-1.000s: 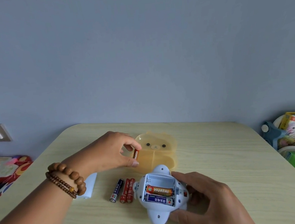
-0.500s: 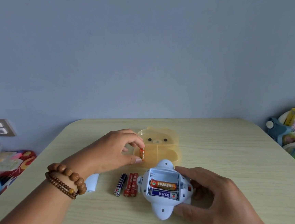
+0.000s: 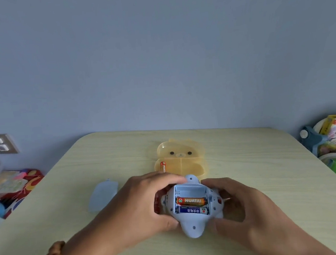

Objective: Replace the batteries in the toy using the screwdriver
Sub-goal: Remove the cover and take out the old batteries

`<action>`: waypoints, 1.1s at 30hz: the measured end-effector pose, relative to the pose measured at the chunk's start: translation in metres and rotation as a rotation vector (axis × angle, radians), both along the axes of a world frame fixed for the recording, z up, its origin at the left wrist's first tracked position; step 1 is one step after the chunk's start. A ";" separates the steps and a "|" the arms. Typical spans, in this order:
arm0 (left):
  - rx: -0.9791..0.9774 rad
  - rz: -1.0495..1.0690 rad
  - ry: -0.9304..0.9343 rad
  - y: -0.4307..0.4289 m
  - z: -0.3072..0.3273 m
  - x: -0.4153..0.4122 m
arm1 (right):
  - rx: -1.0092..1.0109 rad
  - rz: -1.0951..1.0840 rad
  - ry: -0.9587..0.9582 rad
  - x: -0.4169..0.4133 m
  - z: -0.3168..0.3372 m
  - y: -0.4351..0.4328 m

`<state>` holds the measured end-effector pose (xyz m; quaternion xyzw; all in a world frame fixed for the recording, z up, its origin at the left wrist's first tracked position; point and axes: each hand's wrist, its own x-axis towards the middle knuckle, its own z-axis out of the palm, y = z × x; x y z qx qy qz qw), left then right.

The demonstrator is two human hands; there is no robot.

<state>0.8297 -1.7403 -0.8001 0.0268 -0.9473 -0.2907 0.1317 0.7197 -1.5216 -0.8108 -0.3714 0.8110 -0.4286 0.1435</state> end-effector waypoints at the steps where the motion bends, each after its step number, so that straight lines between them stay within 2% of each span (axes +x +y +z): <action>1: 0.014 -0.004 0.010 0.001 0.000 0.000 | 0.020 0.003 -0.025 0.001 0.003 -0.001; 8: 0.050 -0.031 -0.011 0.011 0.001 -0.003 | 0.072 -0.050 0.167 0.017 0.021 -0.044; 16: 0.079 -0.011 -0.023 0.008 -0.003 -0.002 | 0.130 -0.066 0.134 0.017 0.024 -0.059; 22: 0.086 -0.020 -0.026 0.011 -0.002 -0.003 | 0.138 -0.078 0.198 0.020 0.022 -0.060; 29: 0.080 -0.003 -0.035 0.012 0.000 -0.003 | 0.051 -0.065 0.055 0.015 0.025 -0.053; 33: 0.082 0.014 -0.051 0.010 0.001 -0.003 | 0.044 -0.051 0.136 0.017 0.027 -0.043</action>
